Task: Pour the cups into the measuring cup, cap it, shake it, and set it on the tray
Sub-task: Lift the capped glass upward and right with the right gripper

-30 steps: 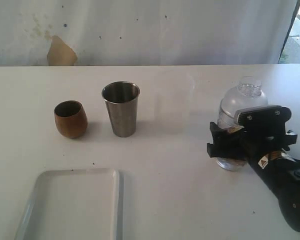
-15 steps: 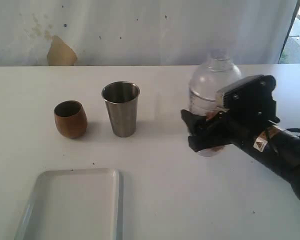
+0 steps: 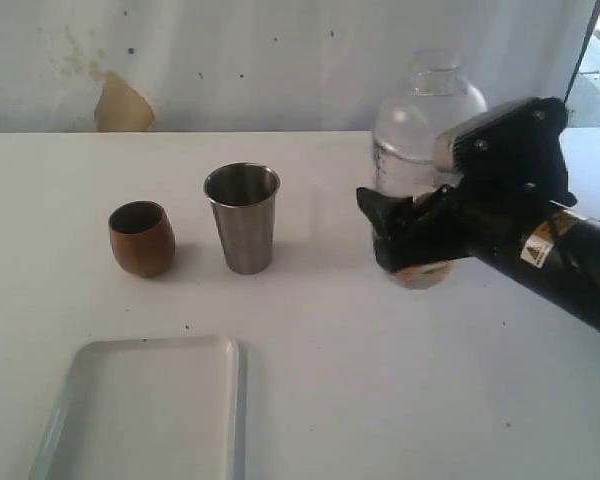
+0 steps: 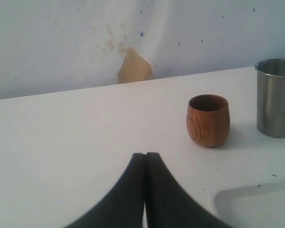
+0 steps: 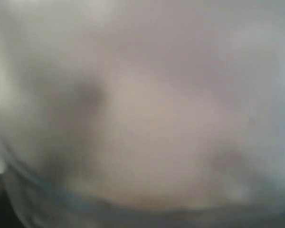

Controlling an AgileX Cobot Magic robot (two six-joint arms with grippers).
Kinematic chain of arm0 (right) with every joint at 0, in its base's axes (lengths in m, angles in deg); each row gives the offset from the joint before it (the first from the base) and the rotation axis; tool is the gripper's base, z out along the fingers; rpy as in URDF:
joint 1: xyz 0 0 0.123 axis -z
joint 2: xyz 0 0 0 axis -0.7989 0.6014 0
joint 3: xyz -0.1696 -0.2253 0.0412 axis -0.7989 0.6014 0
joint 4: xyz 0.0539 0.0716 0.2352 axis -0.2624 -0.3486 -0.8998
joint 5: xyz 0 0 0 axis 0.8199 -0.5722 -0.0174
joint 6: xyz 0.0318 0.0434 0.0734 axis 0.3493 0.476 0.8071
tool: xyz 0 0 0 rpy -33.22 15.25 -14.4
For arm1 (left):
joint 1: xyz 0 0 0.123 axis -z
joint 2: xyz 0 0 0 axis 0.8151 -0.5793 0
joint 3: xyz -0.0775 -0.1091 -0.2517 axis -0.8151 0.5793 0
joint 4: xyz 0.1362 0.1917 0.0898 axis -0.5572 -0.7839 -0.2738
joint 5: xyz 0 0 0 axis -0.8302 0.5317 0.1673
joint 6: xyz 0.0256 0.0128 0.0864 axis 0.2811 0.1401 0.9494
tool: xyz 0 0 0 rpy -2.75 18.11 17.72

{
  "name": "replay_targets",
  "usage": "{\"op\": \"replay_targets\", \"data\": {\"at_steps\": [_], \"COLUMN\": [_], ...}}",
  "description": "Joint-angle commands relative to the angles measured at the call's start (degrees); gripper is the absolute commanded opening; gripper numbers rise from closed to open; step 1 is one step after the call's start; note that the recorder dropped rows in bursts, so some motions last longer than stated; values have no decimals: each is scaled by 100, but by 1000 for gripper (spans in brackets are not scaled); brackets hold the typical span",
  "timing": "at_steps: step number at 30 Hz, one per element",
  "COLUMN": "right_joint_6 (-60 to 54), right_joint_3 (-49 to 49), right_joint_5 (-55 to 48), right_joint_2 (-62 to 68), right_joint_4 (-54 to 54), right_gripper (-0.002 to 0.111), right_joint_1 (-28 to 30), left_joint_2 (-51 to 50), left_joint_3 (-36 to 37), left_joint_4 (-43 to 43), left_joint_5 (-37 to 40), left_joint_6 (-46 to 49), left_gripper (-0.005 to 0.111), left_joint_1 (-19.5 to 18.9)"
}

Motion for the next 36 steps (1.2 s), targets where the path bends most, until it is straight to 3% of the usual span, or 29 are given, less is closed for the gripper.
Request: {"op": "replay_targets", "data": {"at_steps": [1,2,3,6,7,9,10,12,13,16,17,20,23,24,26,29,30,32,33,34,35,36], "right_joint_6": [184,455,427,-297,-298,-309,-404,-522,-220,-174,-277,-258,-417,-440,176,-674,-746,-125,-448,-944,-1299,-1168], "right_joint_3": [-266,-266,-266,-453,-511,-517,-482,-545,-597,-642,-592,-616,-614,-588,-614,-713,-702,-714,-731,-762,-761,-761], "right_joint_5": [-360,-477,-434,-620,-927,-1269,-1126,-810,-1024,-1625,-1443,-1442,-1705,-1471,-1506,-1818,-1708,-1666,-1701,-1828,-1889,-1754], "right_joint_2": [-196,-343,-392,-214,-271,-491,-509,-308,-311,-563,-550,-383,-554,-495,-388,-539,-509,-483,-561,-620,-617,-605], "right_joint_4": [-733,588,1082,-2209,-2196,-207,164,-2302,-3017,147,175,-2899,-206,-878,-3352,-726,-1027,-3150,-2614,-1191,-546,-1272], "right_gripper": [0,0,0,0,0,0,0,0,0,0,0,0,0,0,0,0,0,0,0,0,0,0], "right_joint_1": [147,-14,-75,303,340,3,-48,332,487,55,11,695,220,363,815,440,488,882,773,584,390,443], "left_joint_2": [26,26,26,26,26,26,26,26,26,26,26,26,26,26,26,26,26,26,26,26,26,26], "left_joint_3": [36,36,36,36,36,36,36,36,36,36,36,36,36,36,36,36,36,36,36,36,36,36], "left_joint_4": [62,62,62,48,48,48,48,36,51,-11,-29,-66,-126,-126,-112,-153,-153,-153,-128,-181,-181,-181], "left_joint_5": [-14,-14,-14,-14,-14,-14,-14,-25,-26,-26,-26,-40,-40,-40,-40,-40,-40,-40,-40,-40,-40,-40], "left_joint_6": [-14,-14,-14,-14,-14,-14,-14,-14,-14,-14,-14,-14,-14,-14,-14,-14,-14,-14,-14,-14,-14,-14], "left_gripper": [0,0,0,0,0,0,0,0,0,0,0,0,0,0,0,0,0,0,0,0,0,0], "left_joint_1": [9,9,9,6,6,6,6,6,6,6,6,6,6,6,6,6,6,6,6,6,6,6]}}
